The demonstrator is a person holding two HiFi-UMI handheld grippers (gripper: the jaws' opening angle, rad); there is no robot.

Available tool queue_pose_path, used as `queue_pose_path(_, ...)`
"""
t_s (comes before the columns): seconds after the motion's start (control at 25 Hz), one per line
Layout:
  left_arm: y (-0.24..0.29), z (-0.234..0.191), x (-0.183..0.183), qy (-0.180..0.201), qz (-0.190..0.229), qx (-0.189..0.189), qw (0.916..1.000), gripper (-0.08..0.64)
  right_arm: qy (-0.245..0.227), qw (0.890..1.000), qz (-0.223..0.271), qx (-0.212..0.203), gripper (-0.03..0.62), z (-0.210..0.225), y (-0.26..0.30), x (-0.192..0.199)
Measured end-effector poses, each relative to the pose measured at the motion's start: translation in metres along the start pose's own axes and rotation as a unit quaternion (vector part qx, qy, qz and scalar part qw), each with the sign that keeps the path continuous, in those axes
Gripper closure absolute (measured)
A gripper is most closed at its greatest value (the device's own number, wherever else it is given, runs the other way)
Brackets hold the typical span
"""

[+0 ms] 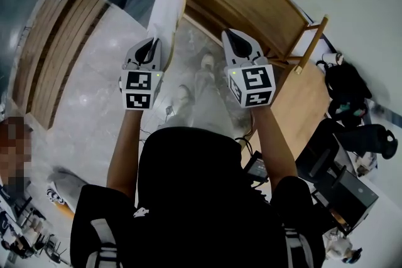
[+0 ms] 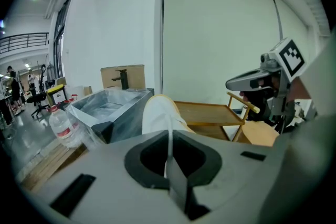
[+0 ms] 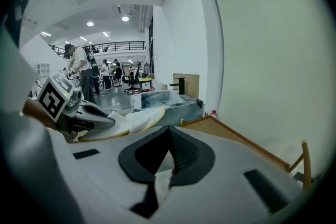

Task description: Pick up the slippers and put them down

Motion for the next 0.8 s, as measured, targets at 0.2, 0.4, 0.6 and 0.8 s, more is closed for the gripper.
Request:
queue_pose_path(0.2,-0.005,-0.002,0.013,-0.002,-0.004,0.001,1.0000,0.548,-0.008,1.000,-0.009,-0.017,0.594,-0.011,0.003,0.006)
queue_pose_path(0.4,-0.001,0.000,0.021,-0.002,-0.012,0.000,0.9999,0.548,-0.007,0.999,-0.023,-0.026,0.594,-0.012,0.008,0.018)
queue_pose_path(0.6,0.002,0.003,0.025,-0.002,-0.020,-0.004,0.9998,0.548,-0.006,0.999,-0.034,-0.039,0.594,-0.011,0.011,0.027)
queue_pose_path(0.8,0.007,0.017,0.035,-0.010,-0.030,-0.016,0.9994,0.548,0.003,0.998,-0.045,-0.054,0.594,-0.007,0.006,0.041)
Point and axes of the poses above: the fingertips, and each gripper's own axes: y forward along the fingers, z to its right, x out of its underside, the point moved 9 cm from there along -y, backward along the fingers
